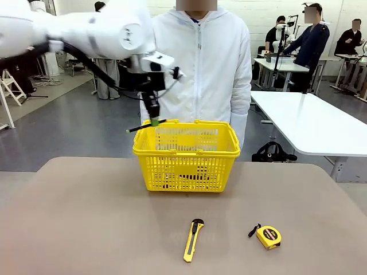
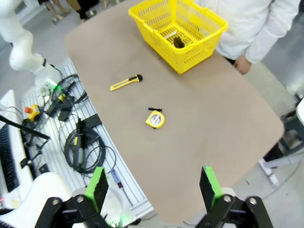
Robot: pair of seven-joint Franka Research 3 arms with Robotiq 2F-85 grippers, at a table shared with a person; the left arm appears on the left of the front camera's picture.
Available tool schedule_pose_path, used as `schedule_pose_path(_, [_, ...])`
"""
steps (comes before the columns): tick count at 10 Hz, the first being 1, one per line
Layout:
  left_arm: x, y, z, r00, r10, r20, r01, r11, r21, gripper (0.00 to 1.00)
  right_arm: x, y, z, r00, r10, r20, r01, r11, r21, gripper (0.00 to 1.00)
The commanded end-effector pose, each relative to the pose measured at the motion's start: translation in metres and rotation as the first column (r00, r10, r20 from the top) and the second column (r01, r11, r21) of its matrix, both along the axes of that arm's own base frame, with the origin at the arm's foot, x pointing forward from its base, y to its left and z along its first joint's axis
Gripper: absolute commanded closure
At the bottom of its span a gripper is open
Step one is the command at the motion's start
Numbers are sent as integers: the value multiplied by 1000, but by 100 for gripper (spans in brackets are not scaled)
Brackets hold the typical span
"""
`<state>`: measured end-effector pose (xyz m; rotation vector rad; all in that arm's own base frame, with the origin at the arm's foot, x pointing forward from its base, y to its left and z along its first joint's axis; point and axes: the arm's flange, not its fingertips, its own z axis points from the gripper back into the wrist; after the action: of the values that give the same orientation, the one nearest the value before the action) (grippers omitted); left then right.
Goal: Place the items the person wants into the basket.
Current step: Pick up the item the person points to and place it in the Market Basket.
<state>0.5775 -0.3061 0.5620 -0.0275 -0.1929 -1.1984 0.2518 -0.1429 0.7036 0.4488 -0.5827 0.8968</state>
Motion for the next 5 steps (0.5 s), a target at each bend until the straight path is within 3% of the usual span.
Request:
schedule_pose_path(1, [31, -25, -5, 988, -155, 13, 154, 987, 32, 89, 2, 0, 2, 1000, 22, 9, -23, 999, 34, 0])
schedule_pose_path(5, [34, -54, -66, 959, -282, -30, 283, 958, 40, 89, 2, 0, 2, 1000, 22, 9, -23, 999, 34, 0])
